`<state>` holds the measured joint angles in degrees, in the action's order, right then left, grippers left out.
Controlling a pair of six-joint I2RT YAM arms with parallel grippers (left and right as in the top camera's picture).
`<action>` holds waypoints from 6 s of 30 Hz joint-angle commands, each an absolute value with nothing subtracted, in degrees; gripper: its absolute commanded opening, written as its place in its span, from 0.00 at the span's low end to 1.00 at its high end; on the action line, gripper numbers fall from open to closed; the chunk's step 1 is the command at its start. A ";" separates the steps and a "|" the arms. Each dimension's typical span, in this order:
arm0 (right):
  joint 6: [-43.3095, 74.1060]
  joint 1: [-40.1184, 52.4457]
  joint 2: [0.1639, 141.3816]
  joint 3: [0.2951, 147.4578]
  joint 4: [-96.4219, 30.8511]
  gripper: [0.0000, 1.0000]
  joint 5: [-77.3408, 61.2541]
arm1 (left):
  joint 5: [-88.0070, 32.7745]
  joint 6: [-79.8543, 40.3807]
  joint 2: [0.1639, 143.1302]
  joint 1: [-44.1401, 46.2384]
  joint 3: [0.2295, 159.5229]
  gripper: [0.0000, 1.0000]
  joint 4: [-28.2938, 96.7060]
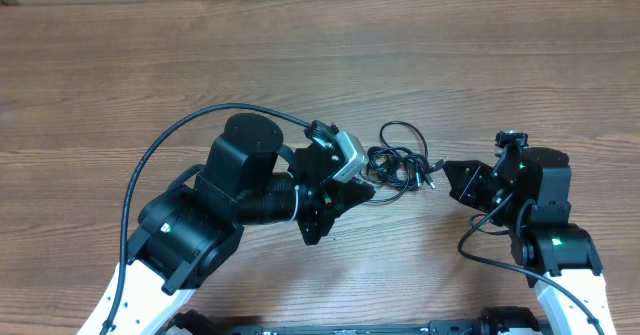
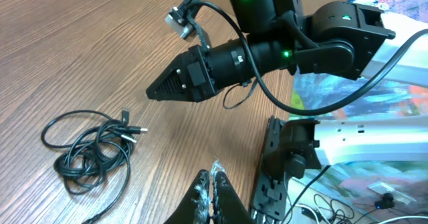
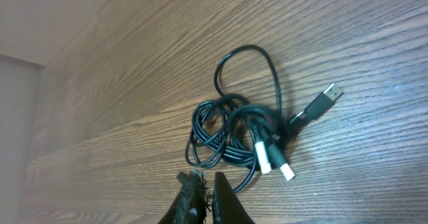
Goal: Untangle cables
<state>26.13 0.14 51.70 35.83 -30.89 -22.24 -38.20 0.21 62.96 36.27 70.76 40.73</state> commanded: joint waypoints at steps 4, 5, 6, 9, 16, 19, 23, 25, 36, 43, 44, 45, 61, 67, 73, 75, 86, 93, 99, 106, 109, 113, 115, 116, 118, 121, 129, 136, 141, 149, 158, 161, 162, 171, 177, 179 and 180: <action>25.30 0.30 51.13 35.55 -30.52 0.67 -22.61 | -31.09 1.28 64.12 35.99 71.75 0.14 42.63; 25.52 0.30 51.13 35.55 -30.52 0.73 -22.59 | -30.06 1.30 64.71 35.99 71.70 0.18 43.03; 25.74 0.30 51.13 35.55 -30.52 0.82 -22.59 | -29.15 1.30 65.63 36.03 71.68 0.18 43.33; 28.53 0.23 51.13 35.55 -30.74 1.00 -21.34 | -28.47 1.28 69.45 36.01 71.53 0.23 43.42; 39.53 0.23 51.13 35.55 -34.85 1.00 -11.33 | -26.72 -5.19 81.71 36.01 71.53 0.72 39.20; 42.06 0.23 51.13 35.55 -35.57 1.00 -9.67 | -26.65 -9.45 86.91 36.01 71.53 0.73 36.40; 45.12 0.23 51.13 35.55 -37.17 1.00 -6.72 | -26.35 -15.88 93.54 35.86 71.53 0.77 33.78; 47.64 0.23 51.13 35.55 -38.30 1.00 -4.78 | -26.35 -18.55 96.88 35.66 71.53 0.80 32.84; 48.18 0.23 51.13 35.55 -38.41 1.00 -4.51 | -26.39 -26.46 109.95 34.50 71.53 0.80 29.06; 48.18 0.23 51.13 35.55 -38.28 1.00 -4.51 | -26.35 -29.21 113.27 34.52 71.53 0.78 24.84; 48.18 0.23 51.13 35.55 -38.26 1.00 -4.51 | -26.35 -29.45 113.40 34.50 71.53 0.76 24.23; 48.16 0.23 51.13 35.55 -38.26 1.00 -4.51 | -26.33 -29.45 113.73 34.50 71.53 0.75 23.38; 47.99 0.23 51.13 35.55 -38.26 1.00 -4.51 | -23.27 -34.94 115.02 34.52 71.50 0.56 20.01; 47.97 0.25 51.13 35.55 -38.24 1.00 -4.51 | -21.23 -35.64 115.04 34.63 71.50 0.59 19.79; 47.97 0.25 51.13 35.55 -38.04 1.00 -4.51 | -20.05 -37.98 115.09 34.92 71.50 0.65 19.16; 47.97 0.25 51.13 35.55 -38.04 1.00 -4.51 | -19.90 -38.57 115.09 34.98 71.50 0.64 19.18; 47.97 0.25 51.13 35.55 -38.00 1.00 -4.51 | -20.14 -39.05 118.89 37.01 71.46 0.55 18.11; 47.97 0.25 51.13 35.55 -38.00 1.00 -4.51 | -20.60 -39.44 120.49 37.06 71.46 0.04 17.28; 46.98 0.25 51.13 35.55 -38.02 1.00 -4.60 | -27.00 -32.29 120.07 35.86 71.53 0.04 15.05; 30.00 0.25 51.13 35.66 -35.48 1.00 -14.98 | -38.33 -18.00 112.44 31.62 71.53 0.04 15.29; 20.43 0.25 51.13 36.14 -32.97 1.00 -26.85 | -31.97 -8.73 104.01 31.55 71.53 0.04 22.57; 13.06 0.25 51.13 36.84 -32.67 1.00 -35.24 | -24.93 -0.23 94.39 32.10 71.53 0.04 29.56; 9.06 0.25 51.11 36.84 -32.64 1.00 -40.18 | -24.45 4.36 90.35 32.23 71.53 0.04 31.73; 8.27 0.25 51.13 36.84 -32.62 1.00 -41.69 | -24.45 7.03 88.01 32.29 71.53 0.04 32.84; 6.68 0.25 51.11 36.91 -32.64 0.99 -44.58 | -24.38 10.94 84.27 32.34 71.53 0.04 34.54; 5.21 0.27 51.11 37.36 -32.88 0.97 -48.36 | -23.92 14.87 79.88 32.34 71.53 0.04 36.51; 3.97 2.59 48.58 39.16 -33.26 0.88 -53.08 | -23.35 16.75 75.50 32.34 71.53 0.04 43.33; 4.01 7.55 42.44 42.39 -32.91 0.88 -53.01 | -28.91 16.73 74.78 32.42 71.66 0.04 47.03; 4.29 8.64 40.77 42.96 -33.30 0.86 -52.60 | -39.88 19.35 72.90 32.45 71.85 0.04 47.86; 4.45 8.62 40.77 42.96 -34.39 0.68 -50.61 | -42.87 21.28 70.74 34.37 71.85 0.04 47.29; 4.43 8.62 40.77 42.96 -34.63 0.08 -50.65 | -40.86 20.53 70.74 34.94 71.85 0.04 43.92; 4.34 8.62 40.77 42.96 -35.16 0.04 -50.63 | -40.88 19.05 70.76 34.96 71.85 0.04 41.67; 4.19 8.62 40.77 42.96 -35.16 0.04 -50.63 | -40.91 19.05 70.76 34.96 71.85 0.04 41.10; 4.19 8.62 40.77 42.96 -35.66 0.25 -50.65 | -40.97 16.01 70.76 34.98 71.85 0.04 38.26; 4.19 8.62 40.77 42.96 -35.46 0.29 -50.65 | -41.71 14.11 70.76 34.98 71.85 0.04 37.10; 4.21 8.62 40.77 42.96 -35.57 0.17 -50.65 | -42.06 14.11 70.76 35.11 71.85 0.04 36.99; 4.21 8.62 40.77 42.96 -35.64 0.11 -50.65 | -42.04 14.11 70.76 35.38 71.85 0.04 36.99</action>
<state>4.69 8.62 41.04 42.04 -35.66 -50.68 -39.46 15.57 71.66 34.52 71.35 37.67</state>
